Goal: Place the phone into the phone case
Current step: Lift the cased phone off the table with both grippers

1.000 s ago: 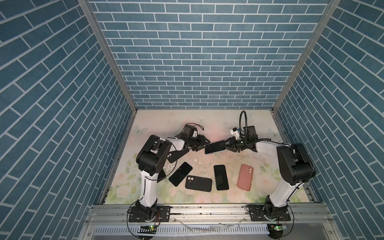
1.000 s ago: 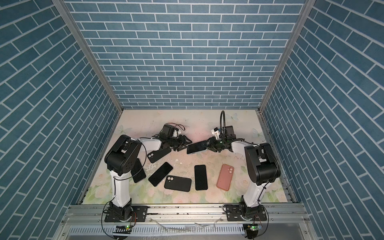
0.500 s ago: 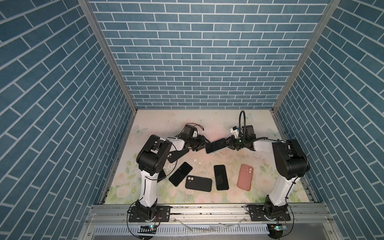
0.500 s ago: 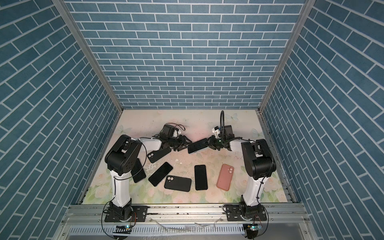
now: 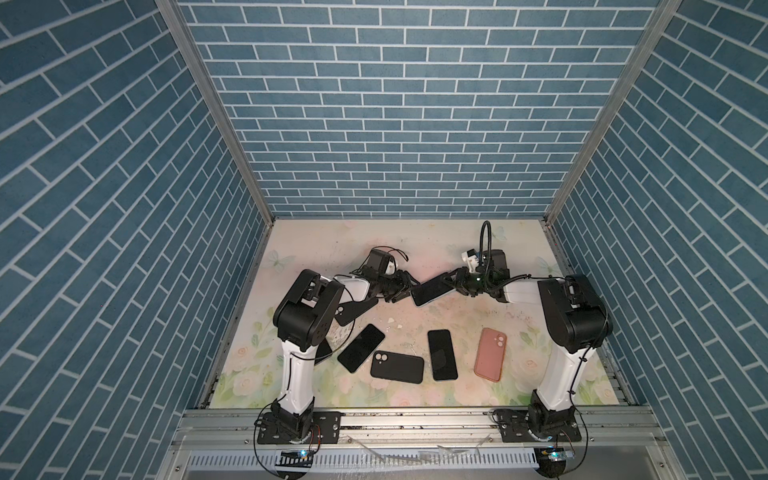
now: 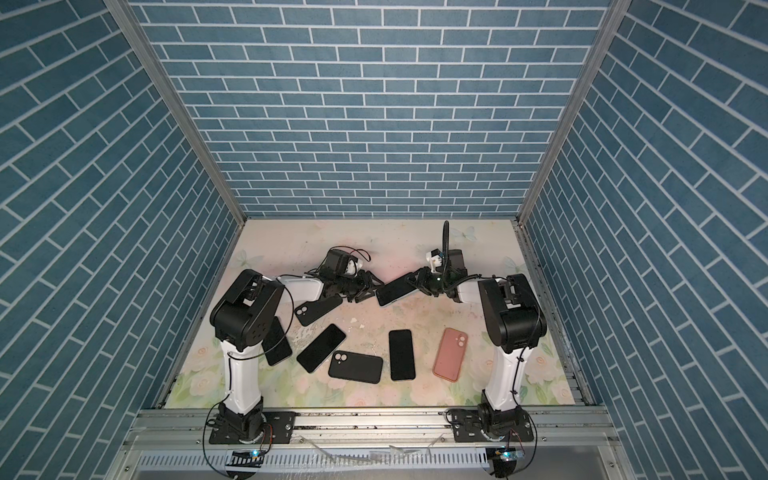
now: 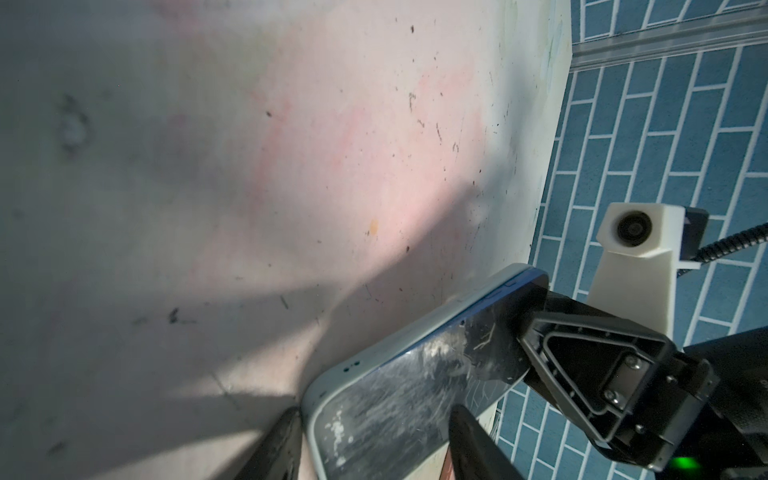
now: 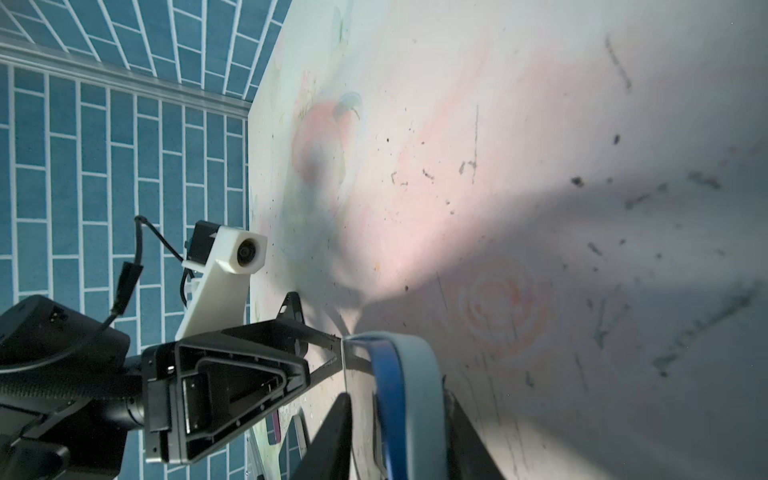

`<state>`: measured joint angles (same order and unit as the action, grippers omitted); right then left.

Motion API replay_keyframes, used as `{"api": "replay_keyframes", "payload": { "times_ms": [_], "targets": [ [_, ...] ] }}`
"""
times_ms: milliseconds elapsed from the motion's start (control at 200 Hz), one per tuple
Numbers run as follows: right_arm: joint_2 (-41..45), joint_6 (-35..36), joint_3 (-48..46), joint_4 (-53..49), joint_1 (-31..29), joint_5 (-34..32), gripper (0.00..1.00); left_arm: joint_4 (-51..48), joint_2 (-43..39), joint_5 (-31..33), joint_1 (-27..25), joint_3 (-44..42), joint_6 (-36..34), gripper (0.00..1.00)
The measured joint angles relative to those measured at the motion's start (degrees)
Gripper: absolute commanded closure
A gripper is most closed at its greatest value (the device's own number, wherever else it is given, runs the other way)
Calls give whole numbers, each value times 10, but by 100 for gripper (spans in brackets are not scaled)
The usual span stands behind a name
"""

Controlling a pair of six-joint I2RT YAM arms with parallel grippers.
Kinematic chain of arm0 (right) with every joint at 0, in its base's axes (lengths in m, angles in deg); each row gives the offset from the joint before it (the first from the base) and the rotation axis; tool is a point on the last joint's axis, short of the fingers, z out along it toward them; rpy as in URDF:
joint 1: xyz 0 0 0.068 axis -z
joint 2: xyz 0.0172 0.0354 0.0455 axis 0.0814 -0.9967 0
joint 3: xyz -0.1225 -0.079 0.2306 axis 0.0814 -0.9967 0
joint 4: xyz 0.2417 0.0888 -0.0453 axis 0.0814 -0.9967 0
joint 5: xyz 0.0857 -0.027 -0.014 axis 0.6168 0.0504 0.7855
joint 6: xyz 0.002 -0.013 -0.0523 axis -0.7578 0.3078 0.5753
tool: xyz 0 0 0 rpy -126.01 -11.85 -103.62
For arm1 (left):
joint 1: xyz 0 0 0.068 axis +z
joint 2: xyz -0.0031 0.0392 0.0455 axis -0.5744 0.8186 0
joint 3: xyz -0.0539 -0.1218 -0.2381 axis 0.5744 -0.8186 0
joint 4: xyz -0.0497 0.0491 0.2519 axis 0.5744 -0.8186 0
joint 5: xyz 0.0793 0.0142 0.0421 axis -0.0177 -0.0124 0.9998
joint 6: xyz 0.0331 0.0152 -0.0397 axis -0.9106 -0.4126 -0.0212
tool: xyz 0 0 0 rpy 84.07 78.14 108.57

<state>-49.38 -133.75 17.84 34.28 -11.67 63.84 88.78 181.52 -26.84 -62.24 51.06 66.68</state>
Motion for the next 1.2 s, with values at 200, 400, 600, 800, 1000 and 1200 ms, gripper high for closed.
{"api": "replay_keyframes", "payload": {
  "times_ms": [200,400,600,800,1000,1200],
  "targets": [
    [-8,-35,0,31,0,-1,88,3,0,0,0,-1,0,41],
    [-4,-39,1,41,-1,0,98,10,0,0,0,-5,0,41],
    [35,-30,-8,21,-3,-16,100,15,-3,-2,-1,-7,0,33],
    [97,-11,-17,-29,1,-41,100,8,-36,-3,6,-19,0,16],
    [193,-12,-16,-60,11,-52,100,30,-94,-26,23,-21,10,8],
    [261,-36,8,-61,16,-46,100,120,-125,-72,26,-21,47,7]
  ]
}}
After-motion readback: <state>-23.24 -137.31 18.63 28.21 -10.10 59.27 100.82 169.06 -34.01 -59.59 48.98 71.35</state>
